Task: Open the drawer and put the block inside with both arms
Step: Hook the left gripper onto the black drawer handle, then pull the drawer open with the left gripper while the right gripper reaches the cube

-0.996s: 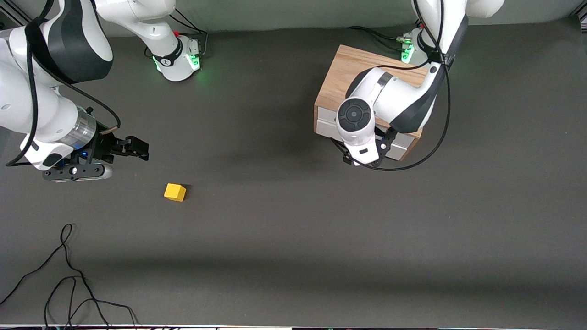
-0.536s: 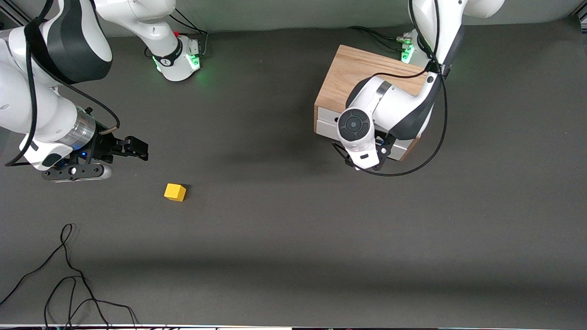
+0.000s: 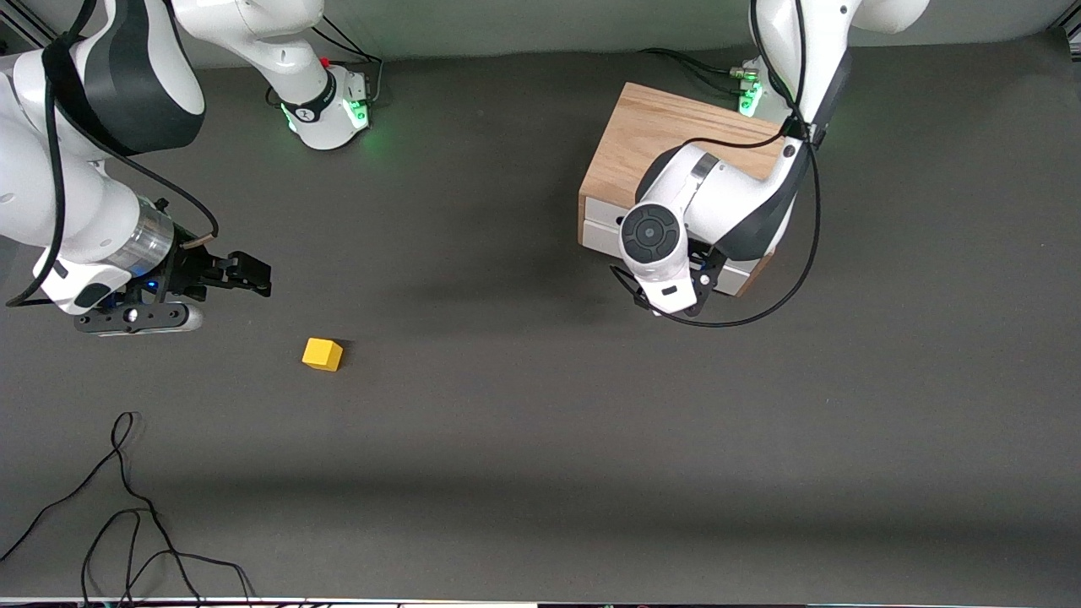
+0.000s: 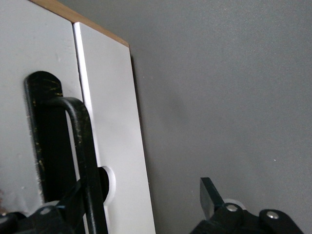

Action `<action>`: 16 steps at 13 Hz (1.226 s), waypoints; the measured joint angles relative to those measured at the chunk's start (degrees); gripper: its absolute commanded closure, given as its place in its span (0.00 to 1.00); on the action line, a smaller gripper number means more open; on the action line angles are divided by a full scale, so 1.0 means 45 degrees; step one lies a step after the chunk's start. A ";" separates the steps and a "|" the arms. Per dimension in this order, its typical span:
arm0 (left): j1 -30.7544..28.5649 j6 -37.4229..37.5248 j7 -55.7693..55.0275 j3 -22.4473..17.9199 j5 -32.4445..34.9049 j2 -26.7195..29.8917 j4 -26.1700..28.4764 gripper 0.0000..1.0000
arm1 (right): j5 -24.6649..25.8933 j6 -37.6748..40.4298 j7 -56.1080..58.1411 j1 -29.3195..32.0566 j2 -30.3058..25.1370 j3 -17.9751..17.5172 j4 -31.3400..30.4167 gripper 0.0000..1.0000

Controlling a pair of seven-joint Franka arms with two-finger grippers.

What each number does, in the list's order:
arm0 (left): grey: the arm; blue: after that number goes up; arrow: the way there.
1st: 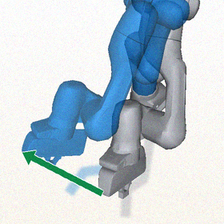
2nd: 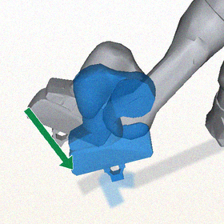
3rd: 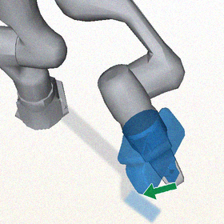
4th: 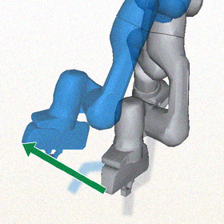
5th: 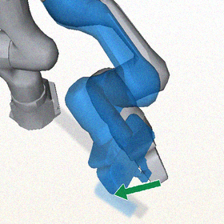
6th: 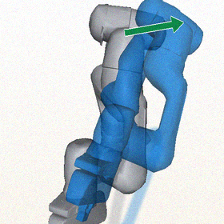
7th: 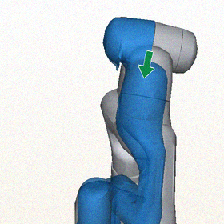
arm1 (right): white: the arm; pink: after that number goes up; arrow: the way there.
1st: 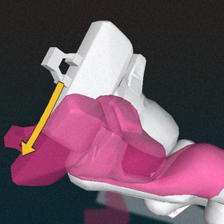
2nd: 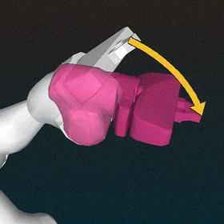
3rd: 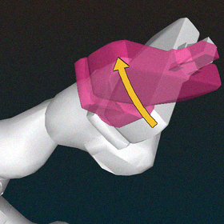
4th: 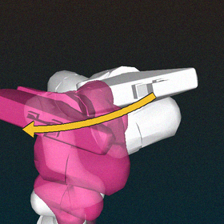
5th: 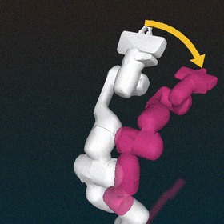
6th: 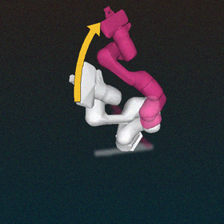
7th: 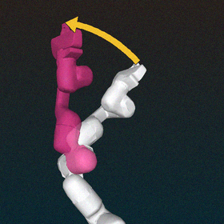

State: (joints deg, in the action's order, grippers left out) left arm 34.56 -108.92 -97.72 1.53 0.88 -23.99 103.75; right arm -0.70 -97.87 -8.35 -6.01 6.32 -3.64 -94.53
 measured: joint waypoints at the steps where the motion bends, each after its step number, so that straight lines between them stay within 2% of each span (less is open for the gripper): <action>1: 0.0000 -0.0016 -0.0076 0.0000 -0.0059 0.0000 -0.0004 0.00 | 0.0000 -0.0012 -0.0001 -0.0001 0.0000 0.0000 0.0000 0.00; 11: -0.0280 -0.0191 -0.0556 -0.0006 -0.0354 -0.0050 -0.0418 0.00 | 0.0000 -0.0559 -0.0556 -0.0022 0.0204 -0.0084 -0.0003 0.00; 16: -0.0330 -0.0220 -0.0565 -0.0006 -0.0366 -0.0590 -0.1046 0.00 | -0.0001 -0.0629 -0.0626 -0.0447 0.0231 -0.0108 -0.0002 0.00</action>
State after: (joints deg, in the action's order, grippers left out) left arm 33.08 -109.91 -100.26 1.50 -0.77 -26.65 99.04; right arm -0.70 -100.70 -11.16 -8.02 7.36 -4.13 -94.54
